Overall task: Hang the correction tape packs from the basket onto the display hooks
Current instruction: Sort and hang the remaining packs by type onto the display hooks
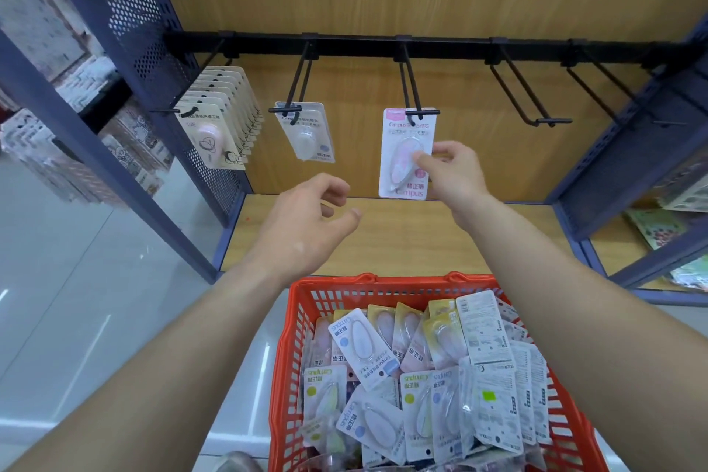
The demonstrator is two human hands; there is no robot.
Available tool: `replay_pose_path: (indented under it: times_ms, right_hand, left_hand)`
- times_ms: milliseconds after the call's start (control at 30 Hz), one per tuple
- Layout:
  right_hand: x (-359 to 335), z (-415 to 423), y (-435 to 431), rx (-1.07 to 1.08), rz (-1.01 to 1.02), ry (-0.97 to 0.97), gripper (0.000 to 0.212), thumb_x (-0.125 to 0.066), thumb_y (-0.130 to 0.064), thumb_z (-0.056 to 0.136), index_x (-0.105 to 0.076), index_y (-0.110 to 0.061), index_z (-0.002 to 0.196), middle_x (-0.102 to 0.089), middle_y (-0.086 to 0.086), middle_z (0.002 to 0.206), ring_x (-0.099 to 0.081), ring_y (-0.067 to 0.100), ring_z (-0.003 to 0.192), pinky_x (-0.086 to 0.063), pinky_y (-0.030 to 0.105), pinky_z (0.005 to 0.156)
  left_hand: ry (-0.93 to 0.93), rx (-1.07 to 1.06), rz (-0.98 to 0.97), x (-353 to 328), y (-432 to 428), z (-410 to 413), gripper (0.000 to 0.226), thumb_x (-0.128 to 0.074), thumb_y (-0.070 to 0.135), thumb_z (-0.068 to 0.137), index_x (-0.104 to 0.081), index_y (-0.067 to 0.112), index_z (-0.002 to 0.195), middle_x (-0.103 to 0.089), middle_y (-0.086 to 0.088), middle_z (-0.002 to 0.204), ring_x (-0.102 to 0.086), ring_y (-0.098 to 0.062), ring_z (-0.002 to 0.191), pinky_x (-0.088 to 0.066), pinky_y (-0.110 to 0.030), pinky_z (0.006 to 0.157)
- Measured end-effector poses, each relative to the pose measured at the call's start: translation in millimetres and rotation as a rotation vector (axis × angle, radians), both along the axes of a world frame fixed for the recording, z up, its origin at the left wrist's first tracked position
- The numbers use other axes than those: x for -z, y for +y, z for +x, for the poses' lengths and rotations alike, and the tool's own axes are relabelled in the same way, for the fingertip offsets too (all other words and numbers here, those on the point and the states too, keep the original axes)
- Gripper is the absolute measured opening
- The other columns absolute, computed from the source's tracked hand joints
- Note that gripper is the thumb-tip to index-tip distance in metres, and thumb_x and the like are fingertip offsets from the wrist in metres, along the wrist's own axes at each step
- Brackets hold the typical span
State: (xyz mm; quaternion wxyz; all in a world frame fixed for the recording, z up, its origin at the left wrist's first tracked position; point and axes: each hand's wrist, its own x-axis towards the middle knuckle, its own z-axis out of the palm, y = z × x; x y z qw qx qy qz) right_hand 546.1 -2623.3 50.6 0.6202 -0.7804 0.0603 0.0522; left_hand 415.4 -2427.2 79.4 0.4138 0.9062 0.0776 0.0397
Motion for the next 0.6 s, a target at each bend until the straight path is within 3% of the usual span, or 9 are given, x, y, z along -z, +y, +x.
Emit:
replay_pose_path:
  times_ms: [100,167,267,433,500,600]
  right_hand:
    - [13,8,-2,-0.008,-0.231,0.026,0.043,-0.071,-0.037,0.092,-0.061,-0.013,0.127,-0.069,0.001,0.115,-0.067,0.022,0.108,-0.052,0.034,0.089]
    - [21,-2,-15,-0.049,-0.385,0.017,0.050,-0.072,-0.040,0.093,-0.059,-0.011,0.131,-0.067,0.002,0.117,-0.063,0.023,0.111,-0.049,0.033,0.094]
    - [31,-32,-45,-0.209,-0.546,0.016,0.039,-0.075,-0.037,0.090,-0.065,-0.014,0.120,-0.067,-0.001,0.104,-0.064,0.021,0.102,-0.050,0.034,0.093]
    - [58,-100,-120,-0.382,-0.622,0.093,0.018,-0.078,-0.033,0.088,-0.068,-0.021,0.097,-0.071,-0.002,0.093,-0.066,0.016,0.084,-0.050,0.029,0.074]
    - [70,-121,-146,-0.388,-0.673,0.164,0.020,-0.076,-0.033,0.090,-0.067,-0.019,0.101,-0.071,-0.001,0.096,-0.065,0.016,0.084,-0.050,0.030,0.072]
    - [94,-138,-168,-0.350,-0.730,0.217,0.033,-0.073,-0.026,0.092,-0.064,-0.011,0.119,-0.071,0.008,0.113,-0.066,0.025,0.104,-0.047,0.032,0.083]
  left_hand:
    - [0.027,0.028,0.037,5,-3,0,0.022,-0.071,0.039,0.090,-0.063,0.034,0.109,-0.067,0.018,0.101,-0.066,-0.005,0.094,-0.054,-0.034,0.088]
    - [0.074,0.062,0.070,10,-9,-1,0.020,-0.070,0.039,0.091,-0.063,0.032,0.109,-0.066,0.017,0.101,-0.065,-0.008,0.095,-0.053,-0.033,0.087]
    - [0.153,0.155,0.168,24,-27,-7,0.025,-0.067,0.039,0.094,-0.064,0.027,0.116,-0.066,0.013,0.106,-0.064,-0.013,0.097,-0.052,-0.033,0.088]
    - [0.303,0.365,0.306,68,-67,-41,0.027,-0.064,0.037,0.094,-0.063,0.022,0.117,-0.066,0.004,0.114,-0.062,-0.020,0.106,-0.051,-0.034,0.090]
    - [0.390,0.455,0.356,90,-80,-60,0.036,-0.061,0.041,0.095,-0.059,0.023,0.126,-0.062,0.004,0.125,-0.060,-0.020,0.117,-0.049,-0.036,0.097]
    - [0.498,0.506,0.389,115,-97,-81,0.050,-0.059,0.046,0.098,-0.049,0.023,0.141,-0.055,0.005,0.137,-0.055,-0.019,0.125,-0.047,-0.035,0.101]
